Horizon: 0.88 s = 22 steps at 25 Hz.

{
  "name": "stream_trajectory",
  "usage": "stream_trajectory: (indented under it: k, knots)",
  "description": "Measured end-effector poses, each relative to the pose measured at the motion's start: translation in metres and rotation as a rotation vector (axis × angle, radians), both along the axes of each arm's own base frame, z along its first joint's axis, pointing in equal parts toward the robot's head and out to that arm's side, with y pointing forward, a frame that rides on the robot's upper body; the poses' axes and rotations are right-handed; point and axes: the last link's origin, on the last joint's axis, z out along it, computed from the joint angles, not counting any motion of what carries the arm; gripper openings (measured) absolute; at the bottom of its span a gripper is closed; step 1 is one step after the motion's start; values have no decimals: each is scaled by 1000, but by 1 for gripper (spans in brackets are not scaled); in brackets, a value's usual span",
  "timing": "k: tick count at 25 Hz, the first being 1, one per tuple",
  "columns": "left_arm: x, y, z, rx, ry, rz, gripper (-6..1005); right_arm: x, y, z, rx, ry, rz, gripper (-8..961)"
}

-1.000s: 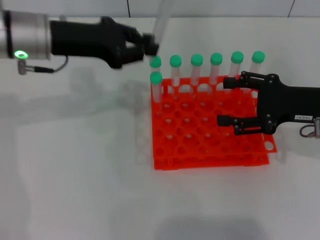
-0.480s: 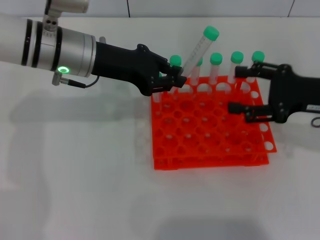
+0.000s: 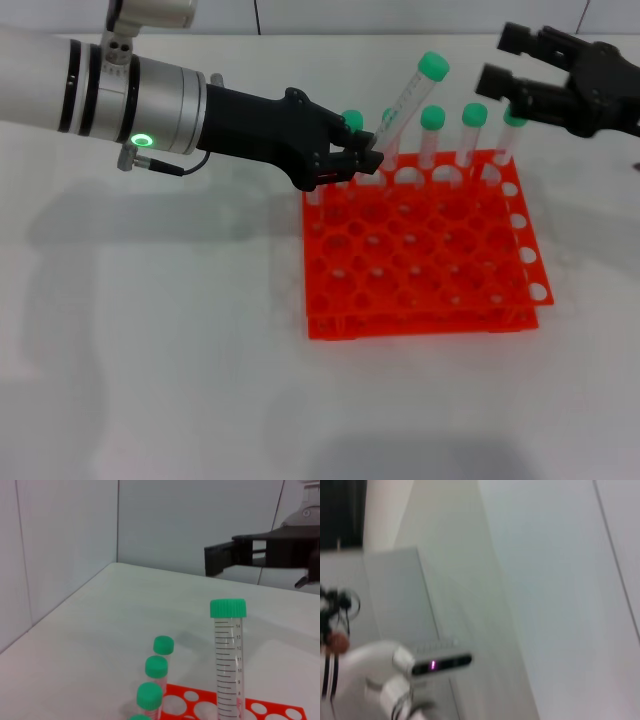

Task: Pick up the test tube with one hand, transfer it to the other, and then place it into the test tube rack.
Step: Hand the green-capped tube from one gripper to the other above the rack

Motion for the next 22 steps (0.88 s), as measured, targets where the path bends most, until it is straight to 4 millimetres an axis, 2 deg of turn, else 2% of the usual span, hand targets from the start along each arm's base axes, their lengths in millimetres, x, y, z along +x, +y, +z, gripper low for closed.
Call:
stream_trajectory:
  k: [1,11,17,22]
  knots:
    - [0,0,0,0,0,0,191,-5,0,-12,-28,73,-25,872]
    - [3,-2,-5,-5,-3,-15,191,-17,-4,-53,2,170,-17,859]
    - [3,-2,-5,-4,-3,-18,191,-18,-5,-68,12,162,-37,850]
    - [3,-3,-5,-3,-3,-18,191,-13,-5,-69,24,152,-59,842]
